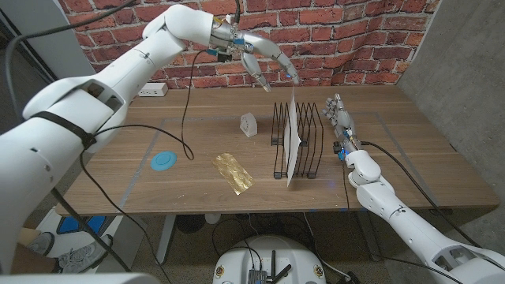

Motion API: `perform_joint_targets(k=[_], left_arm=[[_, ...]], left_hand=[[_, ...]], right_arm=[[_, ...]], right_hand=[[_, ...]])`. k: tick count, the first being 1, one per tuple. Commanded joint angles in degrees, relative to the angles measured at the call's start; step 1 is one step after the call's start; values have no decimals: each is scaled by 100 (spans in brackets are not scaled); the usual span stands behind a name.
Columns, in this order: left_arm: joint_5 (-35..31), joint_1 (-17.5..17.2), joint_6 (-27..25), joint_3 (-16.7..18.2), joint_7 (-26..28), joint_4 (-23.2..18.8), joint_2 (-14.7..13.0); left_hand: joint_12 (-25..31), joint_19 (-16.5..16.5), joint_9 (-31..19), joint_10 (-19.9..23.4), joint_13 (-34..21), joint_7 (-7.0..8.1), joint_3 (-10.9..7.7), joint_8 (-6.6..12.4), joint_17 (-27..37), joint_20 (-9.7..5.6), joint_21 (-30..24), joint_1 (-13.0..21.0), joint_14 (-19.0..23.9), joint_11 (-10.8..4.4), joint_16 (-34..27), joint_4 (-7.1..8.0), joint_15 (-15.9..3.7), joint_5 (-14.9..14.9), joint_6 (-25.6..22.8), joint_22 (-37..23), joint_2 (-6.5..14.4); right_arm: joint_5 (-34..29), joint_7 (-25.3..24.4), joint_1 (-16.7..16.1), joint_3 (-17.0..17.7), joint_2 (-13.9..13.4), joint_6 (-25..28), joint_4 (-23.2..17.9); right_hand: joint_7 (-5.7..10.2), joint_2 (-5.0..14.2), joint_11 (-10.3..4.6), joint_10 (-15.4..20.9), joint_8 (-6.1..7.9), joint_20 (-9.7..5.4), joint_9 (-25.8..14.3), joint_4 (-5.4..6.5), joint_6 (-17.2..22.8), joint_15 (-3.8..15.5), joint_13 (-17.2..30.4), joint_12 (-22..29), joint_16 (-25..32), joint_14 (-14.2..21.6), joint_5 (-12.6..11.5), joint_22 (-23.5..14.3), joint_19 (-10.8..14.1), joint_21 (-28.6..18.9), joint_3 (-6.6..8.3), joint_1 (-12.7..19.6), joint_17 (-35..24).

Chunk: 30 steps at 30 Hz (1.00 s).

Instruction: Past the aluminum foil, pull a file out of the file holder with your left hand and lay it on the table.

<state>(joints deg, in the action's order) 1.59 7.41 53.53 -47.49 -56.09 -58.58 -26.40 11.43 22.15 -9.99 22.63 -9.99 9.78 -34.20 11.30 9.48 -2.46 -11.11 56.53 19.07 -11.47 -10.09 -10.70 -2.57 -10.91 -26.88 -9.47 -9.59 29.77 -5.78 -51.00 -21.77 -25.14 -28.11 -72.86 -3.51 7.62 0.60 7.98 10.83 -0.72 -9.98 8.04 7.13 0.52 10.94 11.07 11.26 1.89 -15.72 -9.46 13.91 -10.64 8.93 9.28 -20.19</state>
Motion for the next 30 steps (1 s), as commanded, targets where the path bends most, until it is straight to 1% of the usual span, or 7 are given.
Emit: perform_joint_targets(k=[1, 7, 10, 13, 19, 27, 30], left_arm=[[-27, 334, 531, -268, -172, 593, 377], [-95, 483, 809, -390, -205, 880, 567], [-181, 566, 905, -473, -234, 967, 640], [-136, 625, 942, -541, -297, 1083, 721], [-277, 742, 1104, -632, -258, 1251, 841], [-700, 827, 1241, -729, -64, 1191, 881], [-898, 820, 1252, -734, 71, 1103, 868]], left_hand=[[-21, -42, -15, 37, -12, -75, 72, -35, 5, -781, 26, 137, 79, -5, -10, -19, -984, 21, 68, -16, -17], [-21, -139, -16, 56, -11, -143, 136, -41, 2, -833, 68, 241, 137, 42, -16, -16, -971, 35, 110, -10, -26], [-27, -219, -16, 56, -10, -150, 180, -40, 0, -822, 90, 292, 158, 52, -13, -9, -974, 43, 118, -7, -29], [-7, -299, -17, 124, -10, -234, 229, -11, -1, -843, 98, 392, 210, 130, -17, -1, -963, 43, 39, -3, -2], [-8, -498, -17, 162, -10, -260, 296, -14, -3, -804, 133, 486, 273, 109, -19, 8, -963, 45, 21, -1, 9], [-7, -700, -18, 208, -9, -261, 371, -14, -4, -752, 146, 549, 336, 85, -20, 25, -959, 49, -9, 0, 22], [-27, -785, -18, 184, -9, -347, 422, -48, -5, -733, 129, 573, 371, 102, -19, 41, -954, 51, 67, 0, 42]], right_arm=[[23, 21, -24, 31, 29, -110, 66], [31, 10, -67, 51, 21, -144, 50], [40, 8, -98, 64, 8, -150, 25], [46, 9, -107, 71, 11, -165, 30], [49, -2, -125, 87, 10, -186, 26], [67, -4, -139, 115, 30, -252, 68], [78, 10, -138, 121, 49, -294, 110]], right_hand=[[31, 141, -18, 47, 19, -21, -23, -3, 39, 4, 2, 15, 58, 25, 8, -21, 32, -23, 43, -61, 6], [40, 138, -12, 50, 19, -15, -23, -4, 42, 5, 2, 15, 61, 29, 11, -21, 34, -23, 57, -68, 14], [45, 137, -15, 54, 18, -15, -23, -4, 41, 6, 2, 16, 61, 26, 12, -21, 37, -24, 64, -72, 17], [48, 137, -15, 51, 17, -17, -23, -3, 41, 8, 2, 14, 64, 33, 14, -21, 37, -24, 69, -76, 19], [52, 135, -19, 53, 16, -13, -23, -5, 39, 10, 2, 13, 67, 38, 15, -21, 39, -24, 81, -80, 25], [68, 136, -23, 50, 12, -6, -23, -9, 32, 16, 2, 11, 68, 39, 17, -21, 38, -23, 99, -83, 34], [66, 135, -15, 54, 12, -4, -23, -10, 33, 17, 2, 12, 67, 35, 18, -21, 40, -24, 106, -85, 37]])
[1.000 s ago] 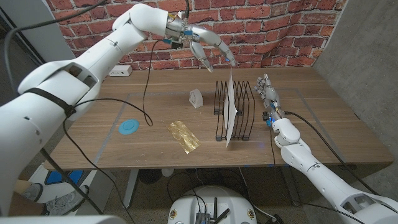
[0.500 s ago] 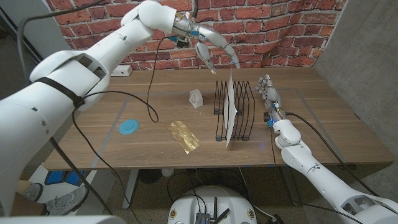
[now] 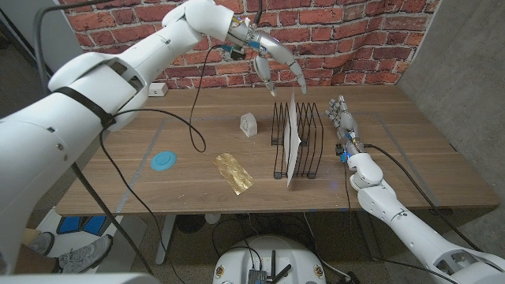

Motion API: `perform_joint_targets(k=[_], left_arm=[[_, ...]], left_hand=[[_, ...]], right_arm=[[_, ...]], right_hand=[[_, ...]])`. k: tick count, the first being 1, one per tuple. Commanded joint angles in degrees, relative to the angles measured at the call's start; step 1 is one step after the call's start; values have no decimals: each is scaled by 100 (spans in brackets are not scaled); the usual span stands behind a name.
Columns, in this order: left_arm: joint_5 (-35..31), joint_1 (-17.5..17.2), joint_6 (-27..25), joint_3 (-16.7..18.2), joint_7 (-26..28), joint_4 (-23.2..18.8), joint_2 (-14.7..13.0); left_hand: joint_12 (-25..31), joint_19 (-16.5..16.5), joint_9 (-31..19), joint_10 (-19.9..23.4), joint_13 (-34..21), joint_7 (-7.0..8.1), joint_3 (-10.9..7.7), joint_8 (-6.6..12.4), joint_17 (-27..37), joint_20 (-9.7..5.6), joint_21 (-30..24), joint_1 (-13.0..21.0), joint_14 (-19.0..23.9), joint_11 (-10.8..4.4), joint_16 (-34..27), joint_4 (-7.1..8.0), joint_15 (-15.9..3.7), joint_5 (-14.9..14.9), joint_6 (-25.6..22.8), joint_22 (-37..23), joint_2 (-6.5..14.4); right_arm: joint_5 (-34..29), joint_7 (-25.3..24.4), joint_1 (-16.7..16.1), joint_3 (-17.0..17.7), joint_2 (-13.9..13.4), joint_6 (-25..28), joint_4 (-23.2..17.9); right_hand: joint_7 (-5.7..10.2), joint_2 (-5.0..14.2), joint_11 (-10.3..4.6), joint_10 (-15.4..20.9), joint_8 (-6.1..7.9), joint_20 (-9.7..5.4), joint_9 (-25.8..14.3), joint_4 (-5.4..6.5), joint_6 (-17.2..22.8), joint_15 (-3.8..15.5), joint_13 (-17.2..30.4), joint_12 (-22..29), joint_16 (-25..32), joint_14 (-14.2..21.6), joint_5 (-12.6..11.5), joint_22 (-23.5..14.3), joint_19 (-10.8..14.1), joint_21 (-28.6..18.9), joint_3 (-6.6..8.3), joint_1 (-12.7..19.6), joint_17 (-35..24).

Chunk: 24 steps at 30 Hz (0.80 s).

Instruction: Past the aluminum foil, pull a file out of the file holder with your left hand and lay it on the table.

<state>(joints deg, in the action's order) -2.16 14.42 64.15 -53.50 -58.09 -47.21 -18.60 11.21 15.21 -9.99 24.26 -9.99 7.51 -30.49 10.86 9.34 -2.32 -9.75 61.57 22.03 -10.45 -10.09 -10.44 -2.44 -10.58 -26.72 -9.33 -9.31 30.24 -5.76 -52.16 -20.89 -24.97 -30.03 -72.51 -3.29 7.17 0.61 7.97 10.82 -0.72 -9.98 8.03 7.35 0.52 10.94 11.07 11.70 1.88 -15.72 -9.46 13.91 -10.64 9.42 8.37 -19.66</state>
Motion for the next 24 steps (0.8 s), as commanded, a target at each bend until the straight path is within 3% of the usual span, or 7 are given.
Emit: perform_joint_targets(k=[1, 12, 24], left_arm=[[-563, 112, 185, -137, 306, -63, 86], [-929, -27, -150, -132, 572, -651, -61], [-1484, -290, -499, -32, 918, -1417, -305]], left_hand=[[-23, -90, -18, -21, -9, -142, 71, -14, 9, -735, -20, 73, 78, 7, -16, 20, -968, 18, 82, -13, 18], [-16, -119, -19, 2, -11, -347, 186, 1, 4, -720, -47, 50, 180, 118, -32, 50, -898, 23, 65, -13, 36], [18, -113, -18, 131, -9, -347, 270, 49, 7, -775, -64, 29, 284, 117, -43, 70, -920, 21, -102, -13, 82]], right_arm=[[34, 9, -21, 35, 39, -113, 88], [80, 51, -62, 73, 43, -207, 117], [147, 156, -65, 91, 59, -291, 198]], right_hand=[[49, 180, -18, 54, 12, -1, -24, -9, 11, 13, 1, 12, 25, 40, 19, -21, 43, -25, 59, 5, -15], [52, 172, -22, 66, 9, 14, -24, -10, 4, 4, 2, 14, 27, 38, 25, -22, 45, -25, 83, -12, -2], [59, 171, -19, 46, 11, 18, -24, -12, 8, -3, 2, 4, 28, 34, 30, -22, 45, -25, 109, -24, 10]])
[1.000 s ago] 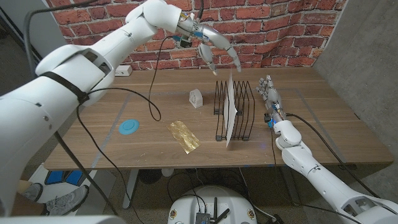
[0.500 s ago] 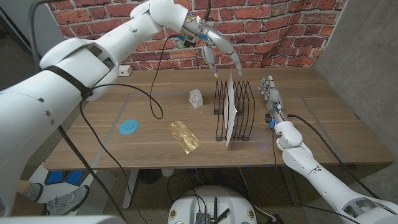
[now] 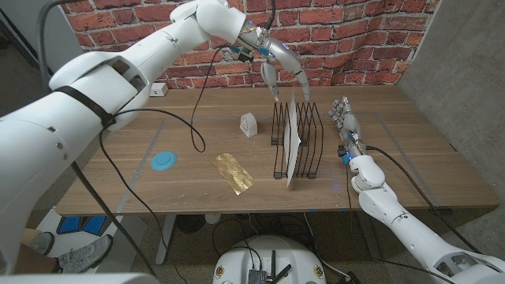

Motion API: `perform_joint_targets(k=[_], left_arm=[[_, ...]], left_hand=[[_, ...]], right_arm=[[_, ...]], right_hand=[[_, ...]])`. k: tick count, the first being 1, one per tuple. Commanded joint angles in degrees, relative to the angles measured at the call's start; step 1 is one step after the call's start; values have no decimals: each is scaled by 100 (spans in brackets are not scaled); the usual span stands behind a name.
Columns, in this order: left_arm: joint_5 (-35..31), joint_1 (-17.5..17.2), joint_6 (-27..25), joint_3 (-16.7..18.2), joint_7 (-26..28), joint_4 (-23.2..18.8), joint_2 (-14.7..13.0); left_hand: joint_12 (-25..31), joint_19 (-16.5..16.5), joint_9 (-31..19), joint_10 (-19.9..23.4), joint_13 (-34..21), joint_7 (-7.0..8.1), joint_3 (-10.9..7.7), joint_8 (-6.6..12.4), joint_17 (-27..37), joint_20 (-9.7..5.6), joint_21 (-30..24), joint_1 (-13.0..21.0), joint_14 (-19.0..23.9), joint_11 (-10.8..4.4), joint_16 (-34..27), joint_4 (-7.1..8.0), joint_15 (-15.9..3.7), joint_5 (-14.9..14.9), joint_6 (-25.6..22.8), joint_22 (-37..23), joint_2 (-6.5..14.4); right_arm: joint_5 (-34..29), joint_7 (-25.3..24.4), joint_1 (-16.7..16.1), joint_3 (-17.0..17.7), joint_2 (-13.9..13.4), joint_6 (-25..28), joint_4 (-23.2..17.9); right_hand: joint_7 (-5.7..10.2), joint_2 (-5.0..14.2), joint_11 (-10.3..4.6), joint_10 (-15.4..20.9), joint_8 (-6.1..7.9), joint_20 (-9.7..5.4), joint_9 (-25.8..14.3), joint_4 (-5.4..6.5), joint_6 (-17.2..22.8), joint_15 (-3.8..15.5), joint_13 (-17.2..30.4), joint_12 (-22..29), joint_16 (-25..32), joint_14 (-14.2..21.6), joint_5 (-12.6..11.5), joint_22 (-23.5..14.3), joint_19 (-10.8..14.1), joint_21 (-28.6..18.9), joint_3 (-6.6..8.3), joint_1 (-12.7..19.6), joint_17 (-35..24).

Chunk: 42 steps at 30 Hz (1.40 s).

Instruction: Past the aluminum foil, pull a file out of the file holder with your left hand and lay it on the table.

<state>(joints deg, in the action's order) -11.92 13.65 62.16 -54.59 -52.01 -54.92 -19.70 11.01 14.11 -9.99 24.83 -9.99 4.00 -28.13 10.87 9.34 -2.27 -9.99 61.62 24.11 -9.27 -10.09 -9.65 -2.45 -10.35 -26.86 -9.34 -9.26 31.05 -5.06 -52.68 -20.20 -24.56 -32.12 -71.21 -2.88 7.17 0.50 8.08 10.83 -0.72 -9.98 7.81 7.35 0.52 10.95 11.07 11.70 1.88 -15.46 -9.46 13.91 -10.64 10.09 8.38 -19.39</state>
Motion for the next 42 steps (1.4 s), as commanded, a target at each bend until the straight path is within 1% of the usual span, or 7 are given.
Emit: perform_joint_targets(k=[1, 6, 14, 18, 24, 33, 42], left_arm=[[-562, -232, -308, 88, 350, -697, -213], [-671, -267, -342, 76, 413, -791, -242], [-904, -328, -285, 106, 677, -794, -253], [-951, -309, -219, 87, 775, -680, -213], [-1160, -281, -67, 91, 1084, -458, -130], [-1460, -210, 134, 50, 1549, -142, 4], [-1593, -201, 182, 14, 1841, -63, 25]], left_hand=[[38, -1, -18, 78, -9, 5, 36, 49, 6, -780, -41, 24, 82, -6, -43, -8, -919, -1, -92, -12, 79], [52, 11, -18, 154, -8, -12, 78, 71, 8, -823, -49, 14, 152, -26, -51, 4, -920, -7, -204, -13, 122], [78, 110, -19, 311, -7, 74, 132, 98, 13, -867, -81, 28, 252, -63, -57, 11, -948, -23, -390, -15, 206], [88, 154, -19, 383, -7, 103, 159, 105, 16, -885, -91, 35, 307, -47, -62, 12, -955, -30, -473, -16, 241], [121, 279, -18, 618, -5, 130, 239, 128, 22, -920, -111, 57, 462, -114, -73, 8, -972, -43, -733, -18, 304], [139, 494, -17, 903, -3, 209, 329, 130, 32, -932, -140, 129, 668, -152, -84, -2, -1013, -64, -1043, -22, 407], [141, 621, -18, 1150, -3, 234, 406, 125, 45, -941, -137, 210, 912, -199, -113, -6, -1030, -70, -1315, -25, 509]], right_arm=[[69, 92, -14, 25, 20, -93, 75], [87, 134, -13, 30, 10, -107, 84], [96, 144, -37, 39, -11, -100, 56], [94, 154, -18, 39, 2, -121, 90], [80, 160, 24, 27, 40, -155, 166], [103, 152, 5, 36, 51, -160, 170], [125, 132, -62, 68, 4, -138, 62]], right_hand=[[18, 170, -14, 42, 10, 18, -24, 11, 8, -3, 1, 7, 29, 35, 4, -22, 46, -25, 42, -26, -17], [21, 163, -16, 35, 10, 18, -24, 10, 8, -6, 1, 4, 31, 37, 7, -22, 47, -25, 50, -34, -13], [21, 160, -13, 41, 13, 22, -24, 10, 14, -3, 1, 6, 31, 33, 10, -23, 52, -27, 60, -43, -8], [26, 160, -10, 40, 15, 20, -25, 9, 19, -5, 1, 6, 30, 30, 11, -23, 56, -28, 68, -46, -4], [28, 156, -7, 37, 14, 26, -25, 7, 18, -3, 1, 4, 31, 29, 14, -23, 57, -28, 77, -52, 0], [34, 156, -13, 47, 14, 25, -25, 6, 19, -1, 1, 8, 33, 29, 16, -23, 58, -28, 95, -61, 8], [38, 157, -16, 41, 13, 23, -25, 4, 19, -1, 2, 6, 33, 26, 19, -23, 55, -26, 113, -68, 15]])
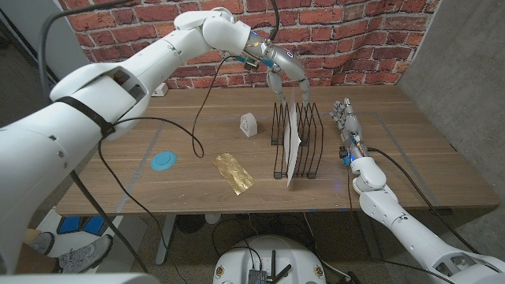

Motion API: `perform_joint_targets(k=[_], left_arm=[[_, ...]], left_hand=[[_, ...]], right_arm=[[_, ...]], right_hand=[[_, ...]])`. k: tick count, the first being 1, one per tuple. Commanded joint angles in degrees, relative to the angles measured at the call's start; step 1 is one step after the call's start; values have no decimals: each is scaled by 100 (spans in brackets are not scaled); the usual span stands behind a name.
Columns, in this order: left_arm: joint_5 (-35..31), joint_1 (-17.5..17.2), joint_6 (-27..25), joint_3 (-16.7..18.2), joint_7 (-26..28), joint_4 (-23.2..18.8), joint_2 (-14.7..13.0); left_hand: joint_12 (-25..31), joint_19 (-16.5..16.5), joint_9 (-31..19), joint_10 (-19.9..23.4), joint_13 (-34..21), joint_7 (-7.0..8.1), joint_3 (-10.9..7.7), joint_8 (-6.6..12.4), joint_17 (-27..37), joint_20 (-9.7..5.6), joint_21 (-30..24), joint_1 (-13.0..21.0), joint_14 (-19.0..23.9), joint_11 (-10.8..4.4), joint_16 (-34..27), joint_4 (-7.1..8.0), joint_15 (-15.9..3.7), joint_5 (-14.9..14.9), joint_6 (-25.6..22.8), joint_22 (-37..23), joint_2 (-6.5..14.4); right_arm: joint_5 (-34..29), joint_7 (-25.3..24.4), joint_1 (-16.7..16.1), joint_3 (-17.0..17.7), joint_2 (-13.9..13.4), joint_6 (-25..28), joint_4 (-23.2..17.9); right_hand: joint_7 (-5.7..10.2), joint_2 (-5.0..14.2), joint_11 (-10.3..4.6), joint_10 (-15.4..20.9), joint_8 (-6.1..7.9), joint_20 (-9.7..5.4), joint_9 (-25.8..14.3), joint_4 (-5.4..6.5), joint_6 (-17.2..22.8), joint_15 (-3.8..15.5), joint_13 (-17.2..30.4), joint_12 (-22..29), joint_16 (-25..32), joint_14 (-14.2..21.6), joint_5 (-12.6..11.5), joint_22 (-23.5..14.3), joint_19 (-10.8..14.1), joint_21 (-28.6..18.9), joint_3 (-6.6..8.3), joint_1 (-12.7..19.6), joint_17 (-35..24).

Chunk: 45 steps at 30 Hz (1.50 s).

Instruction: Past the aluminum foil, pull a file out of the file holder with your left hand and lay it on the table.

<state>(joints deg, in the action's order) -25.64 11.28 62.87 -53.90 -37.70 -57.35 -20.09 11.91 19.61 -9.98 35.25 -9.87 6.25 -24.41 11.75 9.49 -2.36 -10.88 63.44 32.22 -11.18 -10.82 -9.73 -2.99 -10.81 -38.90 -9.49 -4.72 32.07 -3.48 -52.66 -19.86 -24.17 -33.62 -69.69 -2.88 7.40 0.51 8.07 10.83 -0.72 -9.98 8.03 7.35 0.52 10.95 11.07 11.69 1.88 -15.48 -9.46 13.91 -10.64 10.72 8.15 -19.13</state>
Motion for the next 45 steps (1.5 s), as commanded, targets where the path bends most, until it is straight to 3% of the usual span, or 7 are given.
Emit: perform_joint_targets(k=[1, 22, 45], left_arm=[[-199, 36, 101, -65, 401, 177, 62], [-71, -65, -193, -53, 70, -365, -164], [-250, 2, -57, -88, 285, -117, -68]], left_hand=[[55, 92, -18, 152, -16, 15, 47, 32, 31, -931, -51, 37, 125, -8, -39, -1, -978, -24, -137, -12, 59], [46, 423, -26, 785, -22, 36, 321, 10, 54, -951, -65, 121, 834, -21, -104, 2, -1012, -23, -745, -29, 181], [53, 666, -38, 1513, -39, 95, 470, 40, 45, -945, -72, 281, 1566, -39, -105, -5, -1046, -22, -1519, -39, 353]], right_arm=[[19, -33, -72, 37, -41, 15, -101], [55, -38, -141, 73, -52, 9, -137], [55, -34, -77, 54, -3, 6, -28]], right_hand=[[35, 133, -14, 40, 14, 23, -25, -18, 21, -7, 2, 5, 34, 27, 20, -23, 57, -27, 53, -46, -10], [40, 127, -17, 44, 12, 26, -26, -23, 18, -2, 1, 6, 40, 24, 29, -23, 55, -25, 102, -73, 7], [41, 118, -19, 35, 9, 41, -26, -34, 9, -17, 2, 3, 47, 21, 39, -23, 55, -24, 147, -96, 22]])
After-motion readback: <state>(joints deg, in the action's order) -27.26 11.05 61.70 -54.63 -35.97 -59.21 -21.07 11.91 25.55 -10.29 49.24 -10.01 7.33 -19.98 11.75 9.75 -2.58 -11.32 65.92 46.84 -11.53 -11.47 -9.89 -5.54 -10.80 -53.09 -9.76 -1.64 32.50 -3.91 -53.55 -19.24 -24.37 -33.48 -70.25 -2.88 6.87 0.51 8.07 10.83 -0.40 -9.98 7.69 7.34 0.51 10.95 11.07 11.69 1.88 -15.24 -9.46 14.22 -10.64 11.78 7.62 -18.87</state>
